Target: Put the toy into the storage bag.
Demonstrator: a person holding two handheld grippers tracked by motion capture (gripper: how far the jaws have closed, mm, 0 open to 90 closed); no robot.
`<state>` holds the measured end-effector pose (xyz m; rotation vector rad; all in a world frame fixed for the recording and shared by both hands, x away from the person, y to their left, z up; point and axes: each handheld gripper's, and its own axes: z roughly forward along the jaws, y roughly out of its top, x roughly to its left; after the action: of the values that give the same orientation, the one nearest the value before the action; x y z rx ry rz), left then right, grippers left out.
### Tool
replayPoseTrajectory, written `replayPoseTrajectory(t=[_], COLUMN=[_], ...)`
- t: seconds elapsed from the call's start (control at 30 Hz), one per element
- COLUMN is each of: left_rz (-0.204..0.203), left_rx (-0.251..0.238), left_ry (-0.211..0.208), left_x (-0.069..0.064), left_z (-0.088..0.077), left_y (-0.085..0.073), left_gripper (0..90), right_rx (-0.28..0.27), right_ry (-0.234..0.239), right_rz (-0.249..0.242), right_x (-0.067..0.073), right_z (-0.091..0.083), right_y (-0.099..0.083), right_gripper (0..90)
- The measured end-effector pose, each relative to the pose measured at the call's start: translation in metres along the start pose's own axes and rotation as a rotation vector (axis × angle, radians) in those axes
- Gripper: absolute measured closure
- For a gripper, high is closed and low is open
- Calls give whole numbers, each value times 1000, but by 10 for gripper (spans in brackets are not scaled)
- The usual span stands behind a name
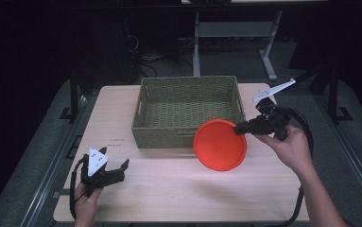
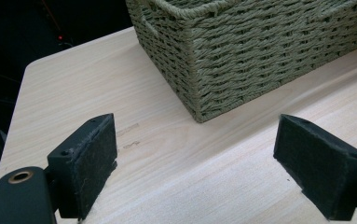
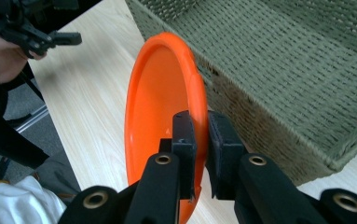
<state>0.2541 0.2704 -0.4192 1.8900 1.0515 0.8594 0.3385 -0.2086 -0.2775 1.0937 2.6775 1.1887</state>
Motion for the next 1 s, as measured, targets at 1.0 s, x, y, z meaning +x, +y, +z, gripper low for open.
replayPoseTrajectory(t=[1.0], left_rz=[-5], left_rx=[-2], left_ry=[-4], left_x=[2], left_z=[0], left_y=[-1], left_gripper=[128], right_rx=[-17], right_ry=[15], right_rz=[1], right_x=[-4], right_z=[0], right_y=[54], right_gripper=[820])
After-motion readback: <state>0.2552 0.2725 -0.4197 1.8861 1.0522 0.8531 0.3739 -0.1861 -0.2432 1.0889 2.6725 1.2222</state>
